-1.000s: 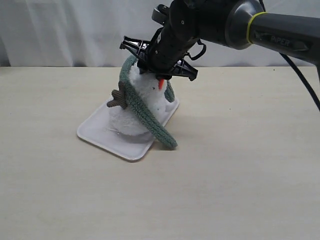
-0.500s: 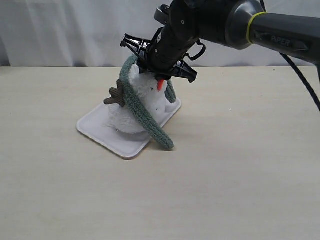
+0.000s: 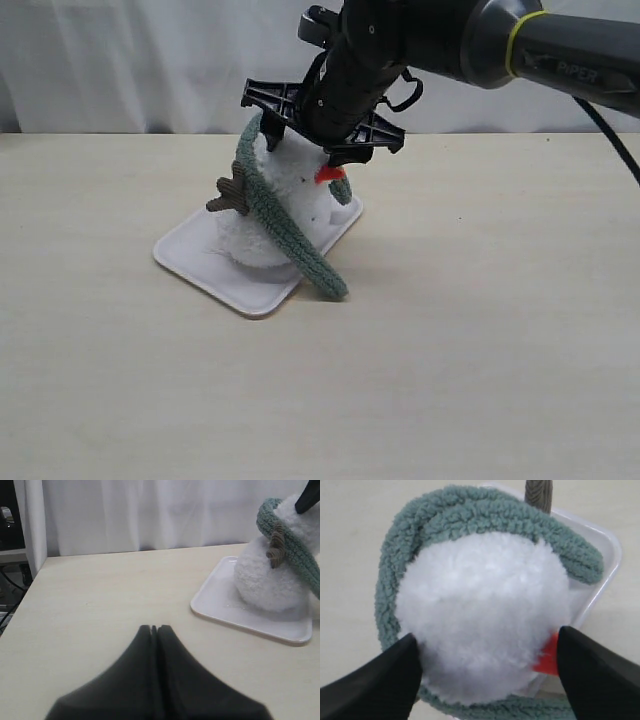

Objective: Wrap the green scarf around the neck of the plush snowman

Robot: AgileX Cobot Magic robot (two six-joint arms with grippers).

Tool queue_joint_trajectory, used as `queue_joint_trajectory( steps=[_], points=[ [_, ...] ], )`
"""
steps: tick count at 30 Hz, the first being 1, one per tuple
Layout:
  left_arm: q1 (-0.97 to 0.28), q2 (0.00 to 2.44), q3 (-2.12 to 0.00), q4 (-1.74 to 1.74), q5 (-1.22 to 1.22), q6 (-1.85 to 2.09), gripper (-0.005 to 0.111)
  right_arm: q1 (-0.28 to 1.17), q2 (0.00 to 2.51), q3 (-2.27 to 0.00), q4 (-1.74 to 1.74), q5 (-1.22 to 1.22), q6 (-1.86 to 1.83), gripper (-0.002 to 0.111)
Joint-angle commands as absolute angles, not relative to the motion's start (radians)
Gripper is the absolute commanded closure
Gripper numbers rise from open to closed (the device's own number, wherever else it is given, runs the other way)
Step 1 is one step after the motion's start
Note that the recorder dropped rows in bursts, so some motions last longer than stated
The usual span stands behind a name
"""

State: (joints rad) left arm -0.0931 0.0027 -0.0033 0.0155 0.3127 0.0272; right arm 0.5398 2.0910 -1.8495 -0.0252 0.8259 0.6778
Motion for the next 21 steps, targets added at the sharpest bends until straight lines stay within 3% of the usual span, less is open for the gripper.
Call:
queue_joint_trajectory(
  steps=[1,14,21],
  points=[
    [-0.1,0.0,0.0,0.013,0.305,0.025,0.107,0.536,2.044,-1.848,-0.065,0.84,0.567,0.038],
    [-0.1,0.0,0.0,0.013,0.305,0.025,0.107,0.596,2.022,-1.848,-0.13,0.783,-0.02,0.037],
    [-0.1,0.0,0.0,0.013,0.305,0.025,0.107,0.643,2.045,-1.848,-0.334,0.726,0.013,0.018]
  ],
)
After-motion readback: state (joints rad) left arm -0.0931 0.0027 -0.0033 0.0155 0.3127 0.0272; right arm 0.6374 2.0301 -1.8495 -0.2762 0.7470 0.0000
